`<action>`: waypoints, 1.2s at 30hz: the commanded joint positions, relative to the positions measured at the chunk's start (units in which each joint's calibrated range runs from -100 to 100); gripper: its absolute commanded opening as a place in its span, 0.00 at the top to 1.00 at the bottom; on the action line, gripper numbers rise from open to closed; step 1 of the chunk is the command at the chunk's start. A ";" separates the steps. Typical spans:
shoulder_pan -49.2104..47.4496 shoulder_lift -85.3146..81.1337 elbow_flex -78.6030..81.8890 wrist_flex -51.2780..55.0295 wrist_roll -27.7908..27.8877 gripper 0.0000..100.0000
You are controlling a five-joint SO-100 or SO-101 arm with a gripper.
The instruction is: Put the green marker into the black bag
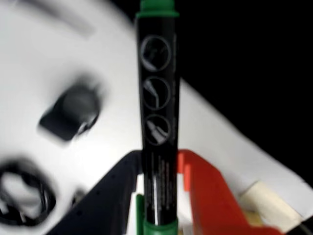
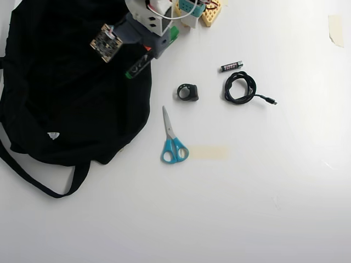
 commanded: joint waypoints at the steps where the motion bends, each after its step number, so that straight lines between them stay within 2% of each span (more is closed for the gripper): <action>1: 8.99 -1.37 -4.22 -2.07 0.11 0.98; 9: 20.74 -1.12 -3.77 -12.15 1.58 0.98; 14: 27.24 12.58 -4.22 -28.43 2.79 0.98; 16: 30.76 19.05 -4.31 -32.22 2.79 0.98; 19: 32.48 25.77 -9.34 -32.39 2.42 0.97; 22: 32.11 26.60 -9.61 -32.05 2.26 0.73; 23: 31.88 26.52 -9.61 -31.62 2.21 0.69; 25: 31.36 24.69 -10.06 -28.86 2.11 0.68; 28: 23.50 15.73 -13.93 -21.45 0.11 0.68; 30: 10.19 3.86 -13.03 -19.30 -0.78 0.68; 33: -7.01 -1.78 -13.03 -19.21 -2.24 0.69; 35: -15.16 -1.78 -13.03 -18.18 -2.30 0.81; 36: -22.64 -1.78 -13.03 -18.09 -2.30 0.95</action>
